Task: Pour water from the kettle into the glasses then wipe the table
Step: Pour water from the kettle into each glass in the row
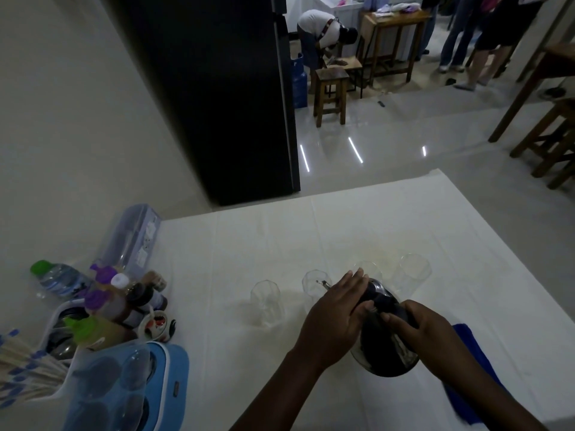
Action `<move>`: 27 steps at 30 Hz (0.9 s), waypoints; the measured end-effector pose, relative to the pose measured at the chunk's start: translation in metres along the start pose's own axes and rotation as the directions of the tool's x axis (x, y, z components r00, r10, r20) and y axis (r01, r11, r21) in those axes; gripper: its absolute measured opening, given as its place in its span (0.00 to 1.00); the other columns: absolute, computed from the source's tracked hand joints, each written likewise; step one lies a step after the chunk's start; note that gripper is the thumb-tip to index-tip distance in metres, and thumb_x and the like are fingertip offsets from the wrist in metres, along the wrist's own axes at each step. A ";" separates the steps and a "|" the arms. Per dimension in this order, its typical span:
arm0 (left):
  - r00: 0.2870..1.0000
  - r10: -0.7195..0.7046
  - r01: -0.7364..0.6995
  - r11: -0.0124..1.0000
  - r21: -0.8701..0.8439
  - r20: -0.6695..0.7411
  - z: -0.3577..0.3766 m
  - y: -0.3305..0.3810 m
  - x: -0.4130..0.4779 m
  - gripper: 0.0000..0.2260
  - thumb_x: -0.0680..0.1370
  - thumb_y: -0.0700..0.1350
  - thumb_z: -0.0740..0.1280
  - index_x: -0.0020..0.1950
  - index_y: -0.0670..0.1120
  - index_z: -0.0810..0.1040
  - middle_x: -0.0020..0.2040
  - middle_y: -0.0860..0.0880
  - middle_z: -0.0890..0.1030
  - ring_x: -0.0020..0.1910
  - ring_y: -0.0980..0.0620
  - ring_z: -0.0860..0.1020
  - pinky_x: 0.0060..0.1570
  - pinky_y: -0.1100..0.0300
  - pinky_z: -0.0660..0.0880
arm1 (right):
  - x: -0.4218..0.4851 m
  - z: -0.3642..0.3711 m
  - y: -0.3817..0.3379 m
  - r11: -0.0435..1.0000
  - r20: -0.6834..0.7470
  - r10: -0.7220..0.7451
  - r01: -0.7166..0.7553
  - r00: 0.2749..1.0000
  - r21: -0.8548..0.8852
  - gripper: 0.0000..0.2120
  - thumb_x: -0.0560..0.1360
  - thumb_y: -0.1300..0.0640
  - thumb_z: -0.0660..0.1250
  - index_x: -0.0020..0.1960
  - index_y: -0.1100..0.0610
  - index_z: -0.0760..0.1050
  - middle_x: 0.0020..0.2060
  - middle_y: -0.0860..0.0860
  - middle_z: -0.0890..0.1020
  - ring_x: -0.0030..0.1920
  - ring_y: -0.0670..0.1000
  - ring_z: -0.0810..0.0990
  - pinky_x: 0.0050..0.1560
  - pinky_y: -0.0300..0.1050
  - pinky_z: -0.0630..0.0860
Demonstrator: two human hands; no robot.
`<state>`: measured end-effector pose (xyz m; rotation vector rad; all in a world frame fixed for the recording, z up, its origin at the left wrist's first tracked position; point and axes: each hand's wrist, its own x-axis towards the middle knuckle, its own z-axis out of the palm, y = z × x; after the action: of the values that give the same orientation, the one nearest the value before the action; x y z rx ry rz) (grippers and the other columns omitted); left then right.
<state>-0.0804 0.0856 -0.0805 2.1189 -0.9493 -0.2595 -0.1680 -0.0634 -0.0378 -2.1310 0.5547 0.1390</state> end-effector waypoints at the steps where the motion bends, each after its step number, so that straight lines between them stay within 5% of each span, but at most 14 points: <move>1: 1.000 0.000 0.000 1.000 -0.003 0.006 0.000 0.000 0.000 0.24 0.82 0.57 0.50 0.76 0.49 0.60 0.76 0.55 0.60 0.74 0.64 0.52 0.71 0.64 0.54 | -0.001 0.000 0.000 1.000 -0.003 0.005 -0.005 1.000 0.002 0.10 0.75 0.54 0.65 0.36 0.48 0.70 0.32 0.46 0.77 0.34 0.45 0.75 0.32 0.35 0.67; 27: 1.000 0.009 -0.009 0.998 -0.062 0.002 0.000 0.004 0.000 0.24 0.82 0.57 0.51 0.76 0.48 0.61 0.76 0.54 0.60 0.74 0.63 0.53 0.72 0.61 0.56 | -0.009 -0.009 -0.014 1.000 -0.030 0.012 -0.013 0.999 -0.020 0.11 0.75 0.55 0.66 0.35 0.47 0.70 0.31 0.46 0.77 0.35 0.44 0.75 0.32 0.35 0.66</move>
<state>-0.0824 0.0833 -0.0779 2.0577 -0.9398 -0.2838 -0.1706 -0.0609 -0.0193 -2.1522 0.5862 0.1205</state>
